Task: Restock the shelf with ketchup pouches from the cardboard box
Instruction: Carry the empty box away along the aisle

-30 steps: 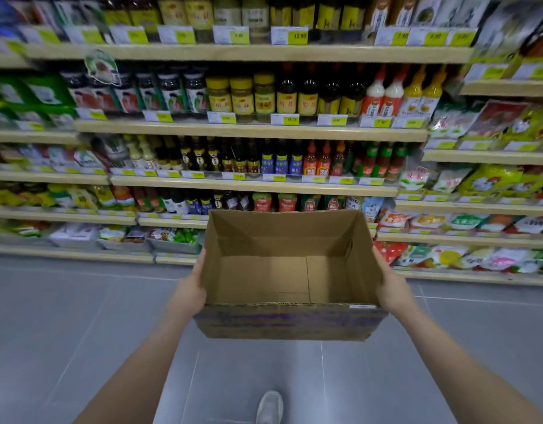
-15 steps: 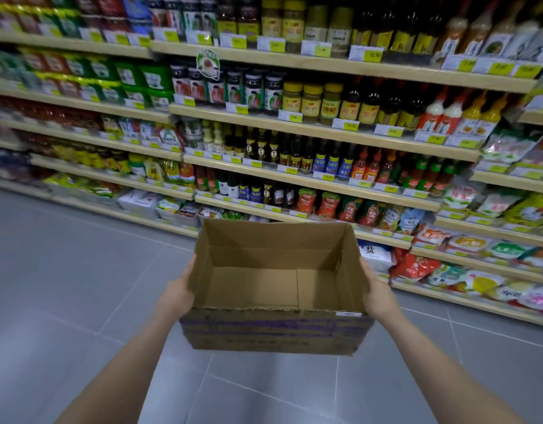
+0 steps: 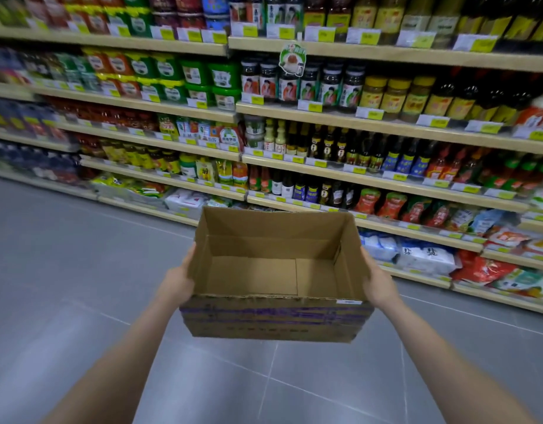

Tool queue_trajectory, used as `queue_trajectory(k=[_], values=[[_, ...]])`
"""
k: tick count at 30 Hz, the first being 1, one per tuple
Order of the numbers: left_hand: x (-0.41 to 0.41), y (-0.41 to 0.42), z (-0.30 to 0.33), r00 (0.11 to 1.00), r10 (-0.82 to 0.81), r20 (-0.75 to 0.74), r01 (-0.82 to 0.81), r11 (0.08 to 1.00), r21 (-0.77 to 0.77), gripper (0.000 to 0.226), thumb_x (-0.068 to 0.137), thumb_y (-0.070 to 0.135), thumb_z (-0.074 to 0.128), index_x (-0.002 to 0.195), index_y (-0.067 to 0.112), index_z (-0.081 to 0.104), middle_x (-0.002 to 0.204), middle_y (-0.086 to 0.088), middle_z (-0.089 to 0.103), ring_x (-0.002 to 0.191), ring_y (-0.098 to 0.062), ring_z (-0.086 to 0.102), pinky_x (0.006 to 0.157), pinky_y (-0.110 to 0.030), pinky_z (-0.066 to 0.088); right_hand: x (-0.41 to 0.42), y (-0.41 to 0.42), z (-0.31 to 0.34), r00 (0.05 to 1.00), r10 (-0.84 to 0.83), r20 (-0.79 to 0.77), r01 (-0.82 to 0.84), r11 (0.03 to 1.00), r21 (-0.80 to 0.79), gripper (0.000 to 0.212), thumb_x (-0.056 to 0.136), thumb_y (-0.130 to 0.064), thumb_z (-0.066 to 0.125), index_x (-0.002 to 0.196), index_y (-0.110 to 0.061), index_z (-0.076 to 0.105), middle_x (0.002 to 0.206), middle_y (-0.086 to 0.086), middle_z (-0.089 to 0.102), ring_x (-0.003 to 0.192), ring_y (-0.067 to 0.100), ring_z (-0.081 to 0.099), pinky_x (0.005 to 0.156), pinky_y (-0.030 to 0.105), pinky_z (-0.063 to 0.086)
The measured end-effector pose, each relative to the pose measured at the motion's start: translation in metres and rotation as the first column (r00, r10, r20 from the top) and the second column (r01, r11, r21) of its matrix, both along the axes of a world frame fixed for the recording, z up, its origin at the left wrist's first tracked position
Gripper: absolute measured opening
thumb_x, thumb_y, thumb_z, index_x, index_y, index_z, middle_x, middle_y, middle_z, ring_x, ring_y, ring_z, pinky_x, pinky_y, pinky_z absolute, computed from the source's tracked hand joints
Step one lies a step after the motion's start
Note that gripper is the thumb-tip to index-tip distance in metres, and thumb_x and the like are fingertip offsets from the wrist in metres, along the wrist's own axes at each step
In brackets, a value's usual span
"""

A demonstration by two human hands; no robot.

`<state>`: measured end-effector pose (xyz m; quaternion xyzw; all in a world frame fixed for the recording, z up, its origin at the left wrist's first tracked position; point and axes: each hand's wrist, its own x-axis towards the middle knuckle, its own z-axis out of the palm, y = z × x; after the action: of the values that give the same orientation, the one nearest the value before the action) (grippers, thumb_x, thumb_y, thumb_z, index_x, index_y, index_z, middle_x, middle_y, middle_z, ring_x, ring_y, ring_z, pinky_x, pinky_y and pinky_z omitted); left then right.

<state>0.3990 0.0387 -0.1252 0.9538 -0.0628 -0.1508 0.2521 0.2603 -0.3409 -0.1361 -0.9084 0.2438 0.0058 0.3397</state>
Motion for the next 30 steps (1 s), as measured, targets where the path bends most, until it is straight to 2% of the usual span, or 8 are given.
queue_trajectory(k=[7, 12, 16, 18, 20, 24, 26, 30], values=[[0.080, 0.071, -0.011, 0.998, 0.048, -0.031, -0.047, 0.998, 0.030, 0.068, 0.093, 0.019, 0.033, 0.142, 0.049, -0.002, 0.132, -0.020, 0.051, 0.113, -0.040, 0.054, 0.096, -0.048, 0.045, 0.092, 0.065, 0.000, 0.999, 0.040, -0.033, -0.040, 0.999, -0.012, 0.065, 0.091, -0.006, 0.039, 0.146, -0.029, 0.015, 0.142, 0.009, 0.045, 0.122, 0.032, 0.050, 0.091, 0.037, 0.042], [0.145, 0.099, -0.023, 0.997, 0.071, -0.023, -0.070, 0.997, 0.033, 0.064, 0.091, 0.034, 0.031, 0.143, 0.048, -0.002, 0.131, -0.020, 0.052, 0.111, -0.041, 0.055, 0.095, -0.046, 0.045, 0.174, 0.091, -0.013, 0.997, 0.073, -0.028, -0.074, 0.997, -0.030, 0.068, 0.092, -0.010, 0.037, 0.146, -0.038, 0.007, 0.131, 0.015, 0.055, 0.107, 0.036, 0.058, 0.085, 0.039, 0.048], [0.203, 0.113, -0.026, 0.995, 0.091, -0.034, -0.089, 0.995, 0.046, 0.073, 0.089, 0.013, 0.036, 0.145, 0.043, 0.001, 0.131, -0.022, 0.052, 0.112, -0.042, 0.054, 0.093, -0.046, 0.045, 0.231, 0.107, -0.023, 0.994, 0.055, -0.095, -0.059, 0.998, -0.037, 0.074, 0.090, -0.005, 0.037, 0.144, -0.041, 0.003, 0.107, 0.019, 0.066, 0.085, 0.035, 0.063, 0.070, 0.042, 0.049], [0.229, 0.122, -0.024, 0.994, 0.093, -0.056, -0.091, 0.995, 0.031, 0.071, 0.084, 0.023, 0.034, 0.145, 0.042, 0.002, 0.134, -0.020, 0.050, 0.114, -0.042, 0.053, 0.094, -0.046, 0.045, 0.257, 0.120, -0.027, 0.991, 0.066, -0.115, -0.071, 0.997, -0.040, 0.077, 0.090, -0.006, 0.040, 0.141, -0.045, -0.003, 0.103, 0.021, 0.067, 0.081, 0.036, 0.063, 0.067, 0.040, 0.048], [0.256, 0.131, -0.020, 0.996, 0.075, -0.053, -0.073, 0.997, 0.025, 0.072, 0.079, 0.033, 0.029, 0.145, 0.041, 0.002, 0.135, -0.019, 0.049, 0.114, -0.042, 0.053, 0.094, -0.045, 0.044, 0.283, 0.130, -0.031, 0.990, 0.081, -0.118, -0.088, 0.995, -0.051, 0.078, 0.090, -0.012, 0.042, 0.138, -0.050, -0.006, 0.110, 0.020, 0.065, 0.086, 0.036, 0.064, 0.074, 0.042, 0.050], [0.309, 0.163, -0.025, 0.996, 0.074, -0.046, -0.074, 0.997, 0.003, 0.072, 0.085, 0.016, 0.035, 0.145, 0.042, 0.005, 0.131, -0.020, 0.053, 0.115, -0.040, 0.053, 0.097, -0.047, 0.044, 0.334, 0.160, -0.034, 0.993, 0.036, -0.114, -0.040, 0.999, -0.026, 0.071, 0.090, -0.019, 0.043, 0.144, -0.044, 0.005, 0.115, 0.013, 0.065, 0.094, 0.034, 0.063, 0.076, 0.040, 0.049], [0.336, 0.182, -0.030, 0.997, 0.060, -0.048, -0.060, 0.998, -0.003, 0.072, 0.084, 0.018, 0.034, 0.144, 0.044, 0.005, 0.130, -0.019, 0.054, 0.113, -0.040, 0.054, 0.095, -0.047, 0.045, 0.354, 0.180, -0.036, 0.993, 0.017, -0.117, -0.020, 0.999, -0.025, 0.071, 0.090, -0.018, 0.044, 0.144, -0.044, 0.006, 0.115, 0.012, 0.066, 0.094, 0.033, 0.064, 0.074, 0.040, 0.050], [0.396, 0.221, -0.037, 0.999, -0.021, -0.033, 0.022, 1.000, 0.021, 0.074, 0.089, 0.006, 0.036, 0.146, 0.039, 0.002, 0.125, -0.022, 0.057, 0.108, -0.040, 0.057, 0.088, -0.043, 0.047, 0.393, 0.229, -0.044, 0.988, -0.053, -0.143, 0.046, 0.998, -0.047, 0.073, 0.091, -0.016, 0.044, 0.143, -0.046, 0.003, 0.109, 0.017, 0.067, 0.090, 0.035, 0.064, 0.070, 0.039, 0.049]])
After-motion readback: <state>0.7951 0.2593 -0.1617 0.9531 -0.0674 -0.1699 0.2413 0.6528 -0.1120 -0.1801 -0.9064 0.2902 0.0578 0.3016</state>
